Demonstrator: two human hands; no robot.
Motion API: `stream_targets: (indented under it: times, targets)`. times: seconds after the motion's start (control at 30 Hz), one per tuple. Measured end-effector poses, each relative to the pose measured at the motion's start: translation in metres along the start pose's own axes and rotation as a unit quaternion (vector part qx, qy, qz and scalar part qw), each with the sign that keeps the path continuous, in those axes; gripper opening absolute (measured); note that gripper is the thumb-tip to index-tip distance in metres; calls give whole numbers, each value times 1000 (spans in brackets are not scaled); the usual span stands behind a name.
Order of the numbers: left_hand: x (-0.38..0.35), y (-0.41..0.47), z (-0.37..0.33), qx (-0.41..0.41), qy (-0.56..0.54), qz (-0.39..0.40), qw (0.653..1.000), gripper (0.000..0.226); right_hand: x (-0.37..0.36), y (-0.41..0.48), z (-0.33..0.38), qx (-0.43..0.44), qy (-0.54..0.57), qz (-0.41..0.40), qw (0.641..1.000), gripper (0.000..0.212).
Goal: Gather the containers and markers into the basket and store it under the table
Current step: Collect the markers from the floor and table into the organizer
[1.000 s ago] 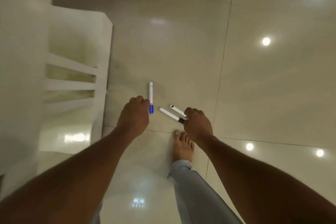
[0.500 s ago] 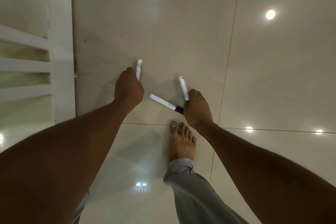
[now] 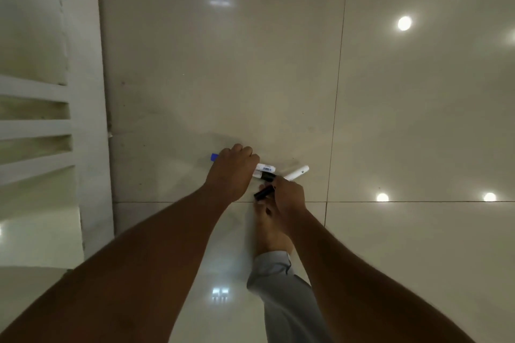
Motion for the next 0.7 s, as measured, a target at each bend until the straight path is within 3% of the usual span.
stream_targets:
  times: [0.1,0.17,0.27,0.33,0.43,0.6,0.7]
  targets:
    - [-4,-5,2,16,-18,-21,999,23,2,0,7,34,-18,16,999,17]
    - [3,-17,9,74,-110,-26,991,17,7,-11,11,40,-20,29,999,9]
    - [26,-44,12,196,-321,-38,926,13,16,-45,19,52,-11,56,997,6]
    - [51,-64,4,229,-394,-33,890,13,20,-80,28,77,-16,82,994,11]
    - [96,-92,-13,225,-464,-37,856,14,21,-135,43,118,-18,96,988,27]
    - [201,-149,-30,204,-529,-107,817,16,8,-255,90,249,-165,87,950,16]
    - [266,-186,-29,185,-537,-171,805,10,-11,-330,119,295,-200,124,926,15]
Point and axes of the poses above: each hand's wrist, its own y-axis towards the middle knuckle, its own x-axis out of the back of the hand, z = x × y, the point moved 4 cm from there along y, towards the middle knuckle, and after that the axes turned 12 degrees about -y, right-handed, at the moved point
